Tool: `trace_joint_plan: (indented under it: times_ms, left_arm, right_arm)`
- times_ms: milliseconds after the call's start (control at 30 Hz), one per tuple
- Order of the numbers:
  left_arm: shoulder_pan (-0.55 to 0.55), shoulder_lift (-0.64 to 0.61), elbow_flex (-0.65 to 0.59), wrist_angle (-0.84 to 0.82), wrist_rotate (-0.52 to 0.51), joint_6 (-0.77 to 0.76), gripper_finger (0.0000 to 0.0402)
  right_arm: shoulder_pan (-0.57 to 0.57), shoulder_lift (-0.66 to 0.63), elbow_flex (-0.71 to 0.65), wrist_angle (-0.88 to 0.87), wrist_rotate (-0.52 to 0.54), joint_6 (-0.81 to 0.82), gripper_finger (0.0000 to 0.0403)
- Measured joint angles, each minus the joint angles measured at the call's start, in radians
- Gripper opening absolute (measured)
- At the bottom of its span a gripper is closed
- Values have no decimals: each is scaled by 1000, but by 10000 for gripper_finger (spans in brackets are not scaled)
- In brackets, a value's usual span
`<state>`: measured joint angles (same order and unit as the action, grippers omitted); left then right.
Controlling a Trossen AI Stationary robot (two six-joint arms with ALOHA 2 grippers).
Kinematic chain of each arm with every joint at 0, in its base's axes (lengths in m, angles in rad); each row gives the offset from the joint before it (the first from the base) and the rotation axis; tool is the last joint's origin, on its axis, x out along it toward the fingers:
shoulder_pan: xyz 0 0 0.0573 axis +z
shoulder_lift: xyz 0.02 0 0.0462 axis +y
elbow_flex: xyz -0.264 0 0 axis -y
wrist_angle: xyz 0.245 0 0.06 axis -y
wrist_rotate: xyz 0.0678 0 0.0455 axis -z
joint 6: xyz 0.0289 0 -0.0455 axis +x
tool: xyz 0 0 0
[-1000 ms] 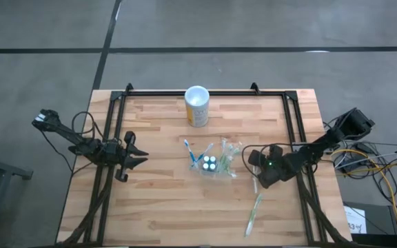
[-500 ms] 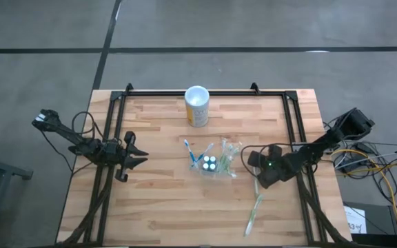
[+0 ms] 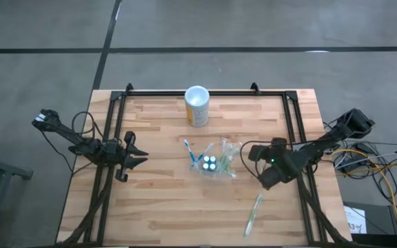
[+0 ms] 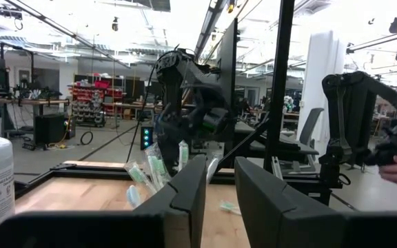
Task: Pick & Place toothbrushing station
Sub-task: Put the green toothbrush into the right section of the transparent organizer
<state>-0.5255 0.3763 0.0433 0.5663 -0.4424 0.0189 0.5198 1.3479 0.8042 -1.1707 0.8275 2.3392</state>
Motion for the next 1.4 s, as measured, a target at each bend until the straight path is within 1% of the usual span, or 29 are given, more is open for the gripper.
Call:
trace_joint_plan:
  times_ms: [67, 200, 333, 467, 533, 600, 800, 900, 1167, 1400]
  left_arm:
    - [0, 0, 0, 0, 0, 0, 83]
    - [0, 0, 0, 0, 0, 0, 83]
    - [0, 0, 0, 0, 0, 0, 83]
    - [0, 0, 0, 0, 0, 0, 83]
    - [0, 0, 0, 0, 0, 0, 83]
    - [0, 0, 0, 0, 0, 0, 83]
    - [0, 0, 0, 0, 0, 0, 83]
    - [0, 0, 0, 0, 0, 0, 83]
    - [0, 0, 0, -2, 0, 0, 83]
    - [0, 0, 0, -5, 0, 0, 83]
  right_arm:
    - [16, 0, 51, -89, 52, 19, 8]
    - [62, -20, 127, -188, 211, 20, 8]
    - [106, -56, 149, -182, 359, -13, 8]
    - [156, -63, 161, -166, 548, -32, 8]
    - [177, -60, 166, -134, 663, -46, 8]
    - [188, -53, 164, -87, 735, -75, 8]
    - [191, -5, 134, 102, 746, -152, 8]
    - [191, 29, 131, 145, 746, -158, 8]
    - [161, 88, 175, 171, 744, -164, 8]
    - [103, 143, 292, 184, 744, -303, 8]
